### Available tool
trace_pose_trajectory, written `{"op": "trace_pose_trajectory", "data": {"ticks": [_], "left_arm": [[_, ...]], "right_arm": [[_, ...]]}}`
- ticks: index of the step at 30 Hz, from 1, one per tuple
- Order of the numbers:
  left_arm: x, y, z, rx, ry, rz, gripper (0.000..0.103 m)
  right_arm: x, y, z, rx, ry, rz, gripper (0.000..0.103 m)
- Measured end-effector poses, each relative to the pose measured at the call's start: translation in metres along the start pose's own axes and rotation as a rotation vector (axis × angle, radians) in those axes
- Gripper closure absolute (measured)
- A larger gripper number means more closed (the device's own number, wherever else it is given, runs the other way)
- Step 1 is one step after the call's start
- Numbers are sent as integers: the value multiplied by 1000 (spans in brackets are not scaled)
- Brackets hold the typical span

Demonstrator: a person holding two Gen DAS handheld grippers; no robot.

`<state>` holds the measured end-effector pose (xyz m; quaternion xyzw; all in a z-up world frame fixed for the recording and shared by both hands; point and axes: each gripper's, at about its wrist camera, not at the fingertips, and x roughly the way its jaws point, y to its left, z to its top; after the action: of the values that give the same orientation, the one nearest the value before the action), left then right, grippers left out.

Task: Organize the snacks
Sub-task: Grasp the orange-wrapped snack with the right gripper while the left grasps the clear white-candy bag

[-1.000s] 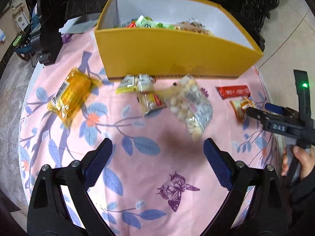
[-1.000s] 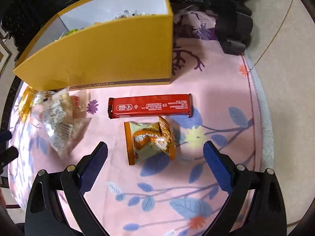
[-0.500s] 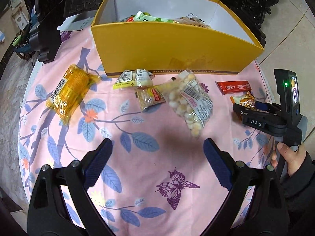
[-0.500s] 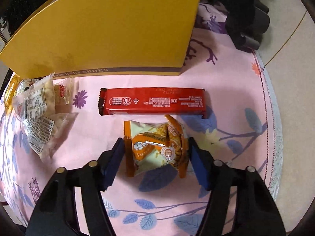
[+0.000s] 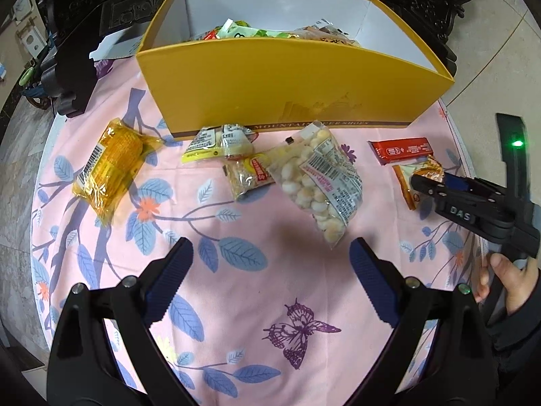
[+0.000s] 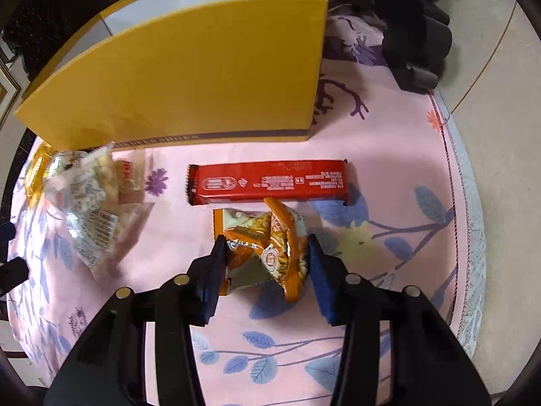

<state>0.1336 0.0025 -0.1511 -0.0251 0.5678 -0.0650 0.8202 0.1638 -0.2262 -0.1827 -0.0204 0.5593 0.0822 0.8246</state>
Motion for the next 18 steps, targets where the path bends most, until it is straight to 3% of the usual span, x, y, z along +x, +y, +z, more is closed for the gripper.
{"op": "trace_pose_trajectory", "data": {"ticks": [9, 14, 18], "left_arm": [[21, -19, 22, 56, -5, -7, 8], [48, -30, 38, 68, 40, -4, 8], [69, -39, 47, 93, 61, 3, 2]], "right_arm": [[-35, 6, -3, -9, -43, 23, 56], [-45, 1, -9, 9, -51, 23, 56], [-42, -7, -4, 20, -51, 21, 56]]}}
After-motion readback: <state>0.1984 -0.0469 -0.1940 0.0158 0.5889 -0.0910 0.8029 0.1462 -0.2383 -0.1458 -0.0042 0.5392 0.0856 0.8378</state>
